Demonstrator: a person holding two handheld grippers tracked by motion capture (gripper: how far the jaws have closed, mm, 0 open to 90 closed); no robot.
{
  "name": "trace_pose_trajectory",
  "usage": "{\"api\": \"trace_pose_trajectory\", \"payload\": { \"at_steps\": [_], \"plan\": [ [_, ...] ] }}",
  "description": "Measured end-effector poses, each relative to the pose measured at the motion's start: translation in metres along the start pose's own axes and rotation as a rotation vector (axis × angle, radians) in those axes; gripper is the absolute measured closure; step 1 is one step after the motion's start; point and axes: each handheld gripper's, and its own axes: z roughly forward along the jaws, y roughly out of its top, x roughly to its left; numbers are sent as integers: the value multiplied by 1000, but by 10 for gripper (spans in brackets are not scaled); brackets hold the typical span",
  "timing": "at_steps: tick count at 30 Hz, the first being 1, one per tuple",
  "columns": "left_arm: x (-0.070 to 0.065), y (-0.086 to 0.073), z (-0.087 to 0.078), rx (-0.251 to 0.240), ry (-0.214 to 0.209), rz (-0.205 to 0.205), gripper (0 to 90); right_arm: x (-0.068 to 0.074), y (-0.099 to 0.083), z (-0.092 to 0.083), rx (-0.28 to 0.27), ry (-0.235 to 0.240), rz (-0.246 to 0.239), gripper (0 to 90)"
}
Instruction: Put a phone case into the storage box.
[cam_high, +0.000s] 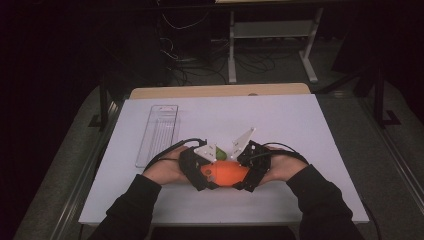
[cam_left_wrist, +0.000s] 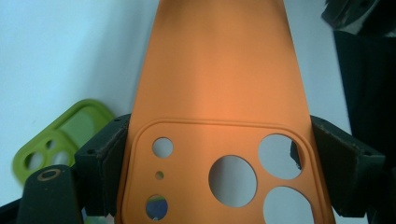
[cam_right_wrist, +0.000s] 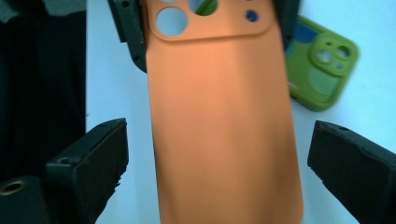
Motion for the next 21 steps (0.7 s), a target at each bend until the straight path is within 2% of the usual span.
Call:
{"api": "trace_pose_trajectory", "payload": {
  "at_steps": [2, 3, 5, 6, 8, 10, 11, 13, 15, 17, 18, 20, 21],
  "plan": [
    [1, -1, -2, -4, 19, -13, 159, -1, -2, -2, -5, -5, 19, 35],
    [2, -1, -3, -10, 25, -26, 159, -4, -5, -6, -30, -24, 48, 36],
    [4, -3, -6, -26, 41, -63, 159, -7, -7, -10, -63, -36, 66, 36],
    [4, -3, -6, -26, 41, -63, 158, -8, -9, -12, -69, -45, 83, 36],
    [6, -5, -8, -39, 62, -93, 158, -12, -12, -15, -91, -65, 89, 37],
    [8, -7, -9, -50, 80, -133, 158, -13, -16, -18, -100, -74, 122, 39],
    [8, -7, -9, -50, 80, -133, 158, -13, -16, -18, -100, -74, 122, 39],
    [9, -9, -10, -52, 95, -153, 157, -16, -20, -22, -123, -91, 155, 38],
    [11, -11, -10, -66, 108, -192, 157, -16, -23, -25, -132, -100, 197, 38],
    [11, -11, -10, -68, 118, -199, 157, -17, -26, -25, -141, -107, 205, 38],
    [11, -11, -10, -68, 125, -211, 157, -17, -30, -27, -148, -131, 240, 38],
    [12, -11, -12, -53, 143, -211, 157, -17, -34, -28, -157, -161, 275, 38],
    [12, -11, -12, -61, 163, -226, 157, -18, -36, -28, -167, -169, 283, 30]
  ]
}}
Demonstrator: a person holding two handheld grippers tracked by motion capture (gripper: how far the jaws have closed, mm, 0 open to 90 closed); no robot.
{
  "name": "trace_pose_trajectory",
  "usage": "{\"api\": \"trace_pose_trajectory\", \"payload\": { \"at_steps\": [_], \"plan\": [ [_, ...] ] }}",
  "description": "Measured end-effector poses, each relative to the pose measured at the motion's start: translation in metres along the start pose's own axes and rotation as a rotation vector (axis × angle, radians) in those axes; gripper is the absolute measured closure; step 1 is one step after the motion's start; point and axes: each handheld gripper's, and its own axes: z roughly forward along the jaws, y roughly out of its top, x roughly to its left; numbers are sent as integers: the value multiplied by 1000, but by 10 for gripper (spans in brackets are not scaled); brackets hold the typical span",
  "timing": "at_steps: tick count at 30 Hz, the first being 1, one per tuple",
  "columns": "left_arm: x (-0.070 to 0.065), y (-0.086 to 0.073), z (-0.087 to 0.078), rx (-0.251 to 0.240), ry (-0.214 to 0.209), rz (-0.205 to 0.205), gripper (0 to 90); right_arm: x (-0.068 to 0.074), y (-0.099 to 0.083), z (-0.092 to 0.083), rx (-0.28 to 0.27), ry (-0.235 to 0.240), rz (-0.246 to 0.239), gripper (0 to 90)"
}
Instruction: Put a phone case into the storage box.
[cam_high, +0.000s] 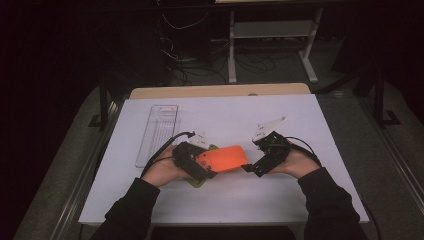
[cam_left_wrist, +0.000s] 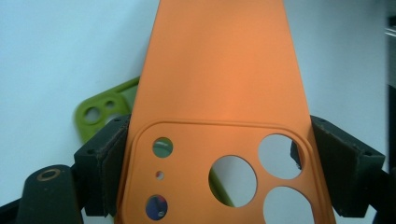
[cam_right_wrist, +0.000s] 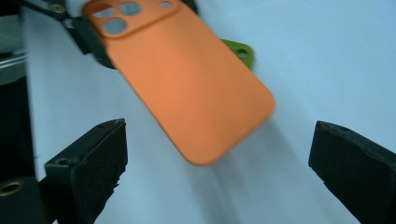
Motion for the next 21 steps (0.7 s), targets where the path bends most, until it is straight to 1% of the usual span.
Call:
{"api": "trace_pose_trajectory", "payload": {
  "at_steps": [1, 2, 3, 5, 6, 7, 8, 9, 10, 11, 12, 14, 15, 17, 18, 19, 20, 21],
  "plan": [
    [0, 0, 0, -3, 10, -14, 157, 0, -1, -1, -3, -5, 21, 20],
    [0, 0, -1, 2, 19, -15, 157, 0, -1, -1, -3, -5, 21, 20],
    [1, 0, -1, -2, 28, -14, 157, 1, -4, -2, -28, -8, 73, 16],
    [2, 0, -2, -20, 61, -37, 157, 2, -7, 0, -31, -38, 90, 8],
    [2, 0, -2, -20, 61, -37, 157, 3, -9, 1, -31, -52, 98, 7],
    [2, 0, -2, -23, 68, -51, 157, 4, -11, 3, -32, -70, 100, 6],
    [4, 0, -4, -14, 80, -53, 157, 4, -13, 4, -34, -80, 108, 5],
    [5, 0, -4, -16, 87, -55, 157, 5, -15, 5, -39, -70, 115, 6],
    [5, 0, -4, -16, 87, -55, 156, 5, -15, 5, -39, -70, 115, 6],
    [5, 0, -5, -20, 86, -59, 156, 6, -20, 7, -59, -67, 138, 5],
    [5, -1, -6, -24, 94, -69, 156, 8, -23, 8, -66, -70, 148, 5],
    [5, -1, -8, -31, 102, -84, 156, 10, -26, 10, -75, -82, 165, 2],
    [6, -1, -9, -36, 105, -84, 155, 12, -28, 11, -78, -98, 179, 2],
    [7, -1, -11, -36, 118, -89, 155, 13, -32, 12, -101, -117, 202, 2],
    [7, -1, -12, -43, 120, -98, 155, 14, -34, 12, -116, -124, 213, 2],
    [8, -1, -13, -43, 120, -98, 155, 14, -34, 12, -116, -124, 213, 2],
    [9, -1, -13, -47, 128, -95, 155, 15, -35, 12, -141, -155, 218, 3],
    [8, -1, -13, -46, 128, -107, 155, 15, -36, 13, -157, -180, 219, 3]
  ]
}}
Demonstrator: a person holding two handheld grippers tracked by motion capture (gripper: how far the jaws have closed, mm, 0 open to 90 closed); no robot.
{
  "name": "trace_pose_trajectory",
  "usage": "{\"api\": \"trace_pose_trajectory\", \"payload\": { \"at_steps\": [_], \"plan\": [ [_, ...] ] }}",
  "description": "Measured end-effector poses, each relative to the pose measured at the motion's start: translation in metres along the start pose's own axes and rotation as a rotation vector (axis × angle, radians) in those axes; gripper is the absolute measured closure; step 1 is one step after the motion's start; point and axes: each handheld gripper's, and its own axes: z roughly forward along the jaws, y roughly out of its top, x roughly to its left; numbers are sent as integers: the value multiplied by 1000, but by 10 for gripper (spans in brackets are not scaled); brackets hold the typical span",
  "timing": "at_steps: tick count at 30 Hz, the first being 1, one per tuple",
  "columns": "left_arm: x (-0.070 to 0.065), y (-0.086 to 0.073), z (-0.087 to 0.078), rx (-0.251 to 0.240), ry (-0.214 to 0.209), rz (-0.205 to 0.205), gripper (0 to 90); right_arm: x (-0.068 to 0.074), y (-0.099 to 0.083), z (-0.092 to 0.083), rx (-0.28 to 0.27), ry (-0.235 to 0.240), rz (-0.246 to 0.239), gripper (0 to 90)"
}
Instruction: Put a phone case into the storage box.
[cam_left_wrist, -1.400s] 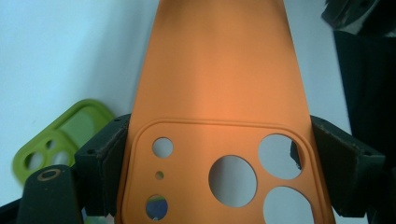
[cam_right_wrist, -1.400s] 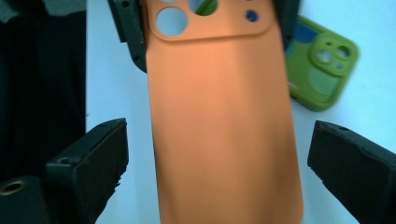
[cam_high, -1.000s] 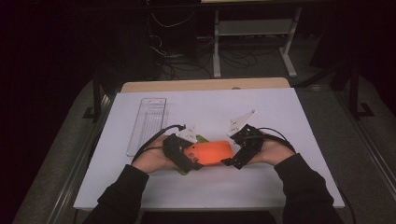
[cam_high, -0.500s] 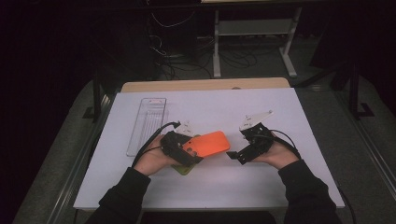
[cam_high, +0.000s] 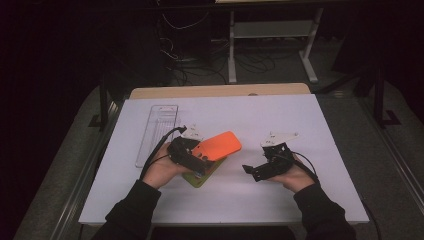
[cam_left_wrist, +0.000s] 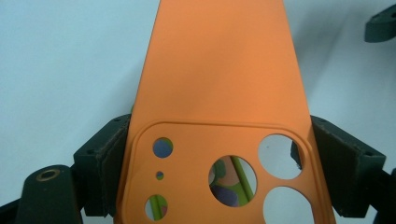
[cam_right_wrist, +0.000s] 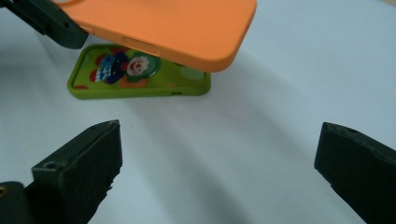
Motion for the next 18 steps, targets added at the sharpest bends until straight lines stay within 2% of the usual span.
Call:
{"api": "trace_pose_trajectory", "payload": {
  "at_steps": [3, 5, 10, 12, 14, 16, 18],
  "plan": [
    [2, 0, -1, -4, 1, -2, 154, -2, -4, 4, -25, -29, 15, 3],
    [2, -1, -2, -3, -2, -3, 154, -4, -6, 7, -27, -13, 41, 3],
    [3, -1, -2, -10, -4, -11, 154, -4, -8, 11, -30, -19, 37, 3],
    [3, -1, -2, -12, -8, -11, 154, -3, -8, 11, -37, -22, 24, 3],
    [2, 0, 0, -31, -15, -35, 154, -1, -8, 11, -50, -50, -12, 4],
    [4, 0, 0, -14, -16, -17, 154, 1, -8, 11, -45, -79, -45, 4],
    [3, 0, 0, -26, -20, -28, 154, 2, -9, 12, -41, -83, -61, 3]
  ]
}}
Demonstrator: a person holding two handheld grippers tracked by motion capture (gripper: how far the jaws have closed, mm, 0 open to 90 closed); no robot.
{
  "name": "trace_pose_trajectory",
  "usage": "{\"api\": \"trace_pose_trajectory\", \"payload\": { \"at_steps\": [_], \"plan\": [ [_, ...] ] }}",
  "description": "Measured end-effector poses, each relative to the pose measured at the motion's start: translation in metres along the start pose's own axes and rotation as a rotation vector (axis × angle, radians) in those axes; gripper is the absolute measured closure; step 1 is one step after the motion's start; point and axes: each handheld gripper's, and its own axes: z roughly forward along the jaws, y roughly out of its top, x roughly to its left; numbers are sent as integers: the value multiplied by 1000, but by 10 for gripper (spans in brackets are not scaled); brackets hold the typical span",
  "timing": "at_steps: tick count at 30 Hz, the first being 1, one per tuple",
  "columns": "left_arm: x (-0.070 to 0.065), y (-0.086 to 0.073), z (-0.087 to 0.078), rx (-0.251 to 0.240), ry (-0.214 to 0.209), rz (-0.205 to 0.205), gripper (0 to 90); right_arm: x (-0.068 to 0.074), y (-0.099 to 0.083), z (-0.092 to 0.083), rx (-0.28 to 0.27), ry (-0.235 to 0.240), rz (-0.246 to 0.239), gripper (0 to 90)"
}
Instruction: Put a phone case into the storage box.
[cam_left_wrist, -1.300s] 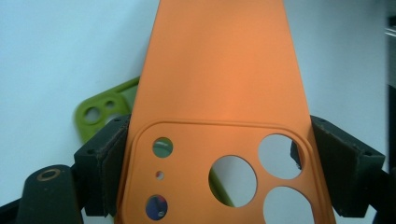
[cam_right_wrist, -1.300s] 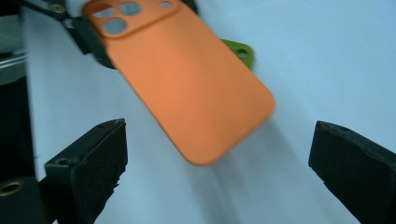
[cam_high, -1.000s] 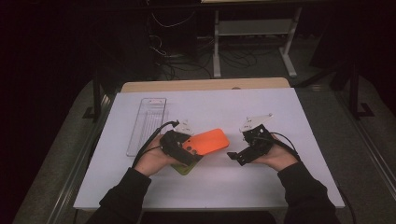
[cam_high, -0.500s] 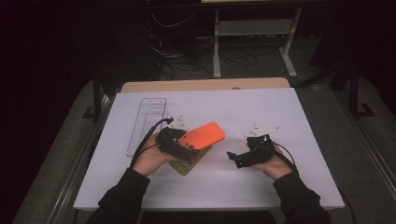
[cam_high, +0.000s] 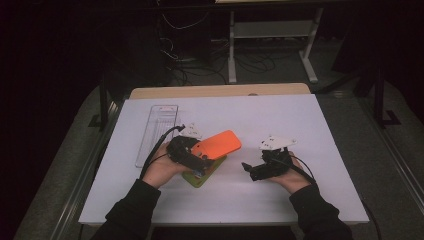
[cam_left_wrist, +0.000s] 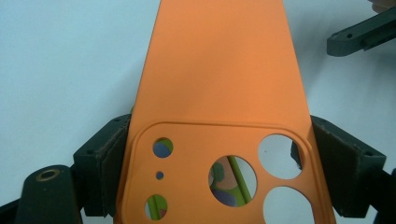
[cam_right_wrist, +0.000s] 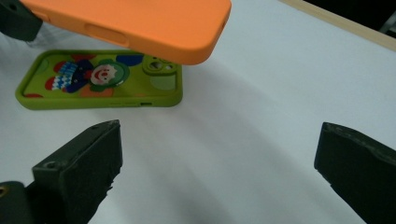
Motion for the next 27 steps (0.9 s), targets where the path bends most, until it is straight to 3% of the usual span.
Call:
{"api": "trace_pose_trajectory", "payload": {
  "at_steps": [14, 17, 25, 27],
  "plan": [
    [0, 1, 3, 15, -9, 20, 154, 6, 1, -4, -30, -55, -112, 3],
    [-1, 1, 3, 15, -11, 18, 154, 9, 1, -4, -27, -82, -176, 4],
    [-1, 1, 2, 14, -15, 27, 154, 15, 2, -4, -33, -112, -269, 4],
    [0, 1, 2, 13, -16, 27, 154, 17, 2, -4, -34, -116, -271, 4]
  ]
}}
